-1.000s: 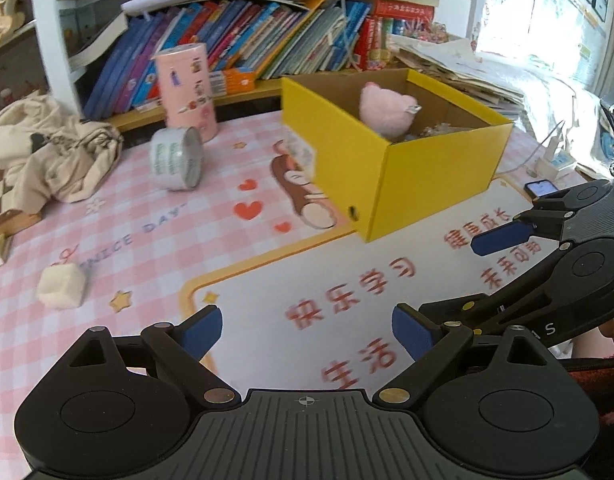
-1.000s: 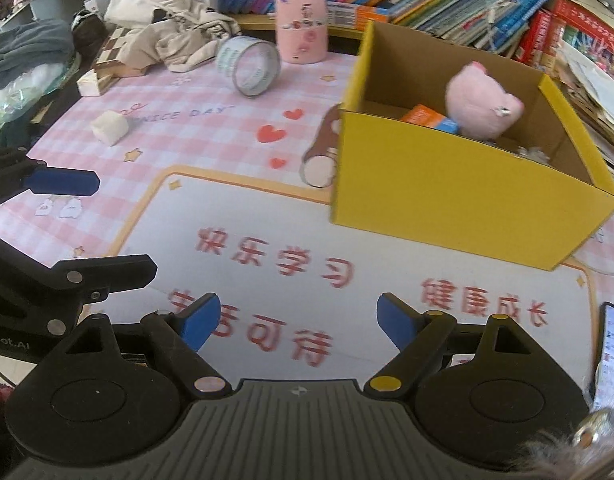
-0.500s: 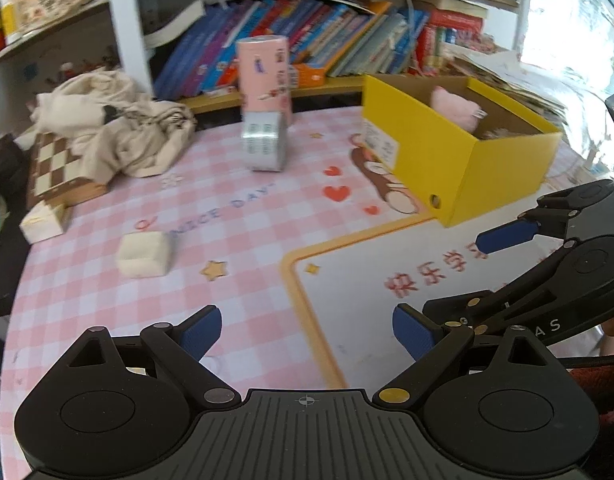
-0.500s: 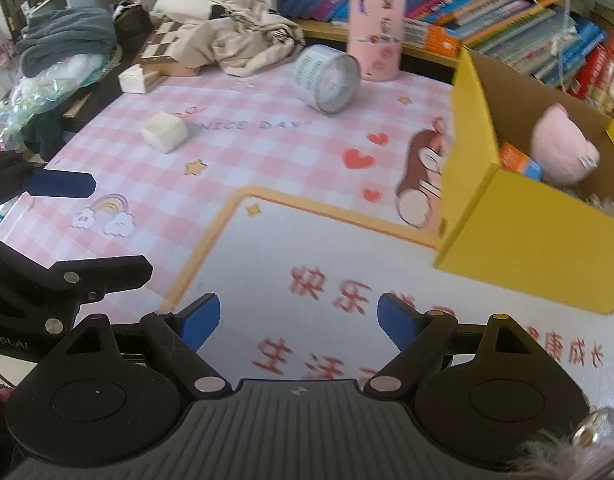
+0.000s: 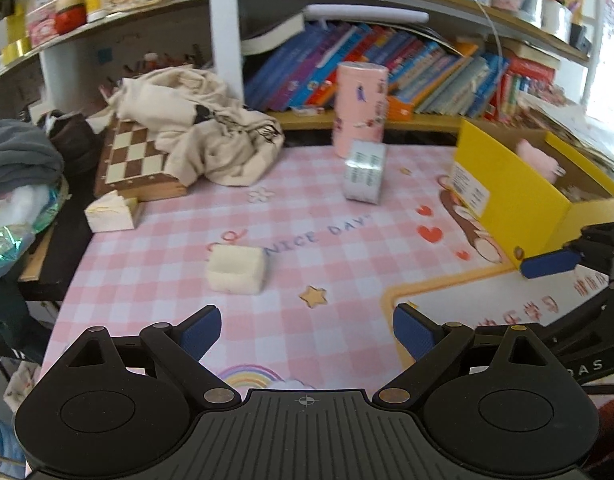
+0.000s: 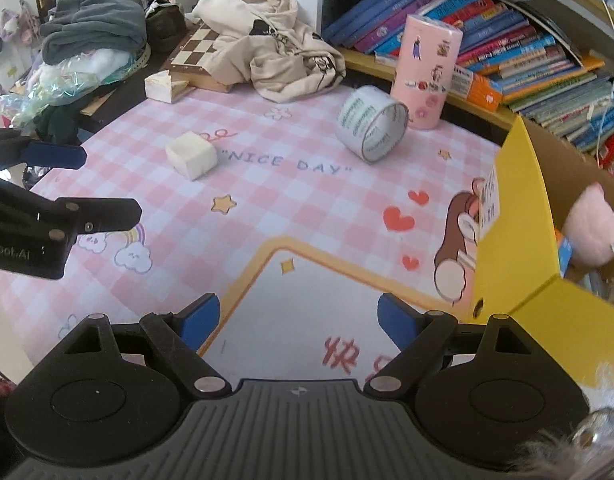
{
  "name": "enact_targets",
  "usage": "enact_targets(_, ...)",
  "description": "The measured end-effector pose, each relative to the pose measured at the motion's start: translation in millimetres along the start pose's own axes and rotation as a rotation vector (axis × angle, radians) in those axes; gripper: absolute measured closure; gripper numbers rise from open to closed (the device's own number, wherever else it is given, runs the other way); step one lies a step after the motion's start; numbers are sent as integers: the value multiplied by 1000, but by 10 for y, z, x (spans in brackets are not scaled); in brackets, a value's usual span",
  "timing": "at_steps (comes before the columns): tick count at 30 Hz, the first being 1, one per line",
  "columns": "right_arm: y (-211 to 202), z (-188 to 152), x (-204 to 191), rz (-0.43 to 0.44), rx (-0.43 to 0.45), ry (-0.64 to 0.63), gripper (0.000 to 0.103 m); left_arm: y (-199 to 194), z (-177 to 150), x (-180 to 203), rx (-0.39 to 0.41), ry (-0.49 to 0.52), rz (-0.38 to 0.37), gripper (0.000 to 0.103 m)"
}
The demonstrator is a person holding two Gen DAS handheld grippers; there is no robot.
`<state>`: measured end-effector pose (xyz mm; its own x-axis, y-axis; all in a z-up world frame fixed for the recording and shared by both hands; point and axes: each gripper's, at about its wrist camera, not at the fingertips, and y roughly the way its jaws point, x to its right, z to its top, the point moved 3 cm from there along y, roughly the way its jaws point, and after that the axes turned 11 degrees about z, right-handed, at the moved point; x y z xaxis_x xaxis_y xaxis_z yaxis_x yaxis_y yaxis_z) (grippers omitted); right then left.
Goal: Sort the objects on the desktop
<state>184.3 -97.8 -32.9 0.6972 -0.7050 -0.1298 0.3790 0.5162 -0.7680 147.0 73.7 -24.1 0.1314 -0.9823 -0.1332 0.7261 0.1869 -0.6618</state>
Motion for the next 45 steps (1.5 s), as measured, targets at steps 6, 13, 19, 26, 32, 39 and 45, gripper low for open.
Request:
enact_targets(6,53,145,67,-14,16,-8,17,148,88,-95,20,-31,22,8)
enact_targets(13,225,320,242,-13,18,35,17,398,145,-156,-7,-45,35,8)
enact_targets(19,398,524,381,5,34,88,17,617,175,-203,-24,-48,44,8)
enact_targets(26,623,850,557,12,64,154,17,901,197,-291,-41,-69,58,8)
enact_targets(32,835,1109,755,13,76,244,17,1170,210,-386,-82,-83,73,8)
enact_targets(39,1084,1322,896,7,91,266,17,1389,211,-432,-108,-90,76,8)
enact_targets(45,1280,1444,1039,39,97,375,18,1516,189,-404,-124,-75,73,8)
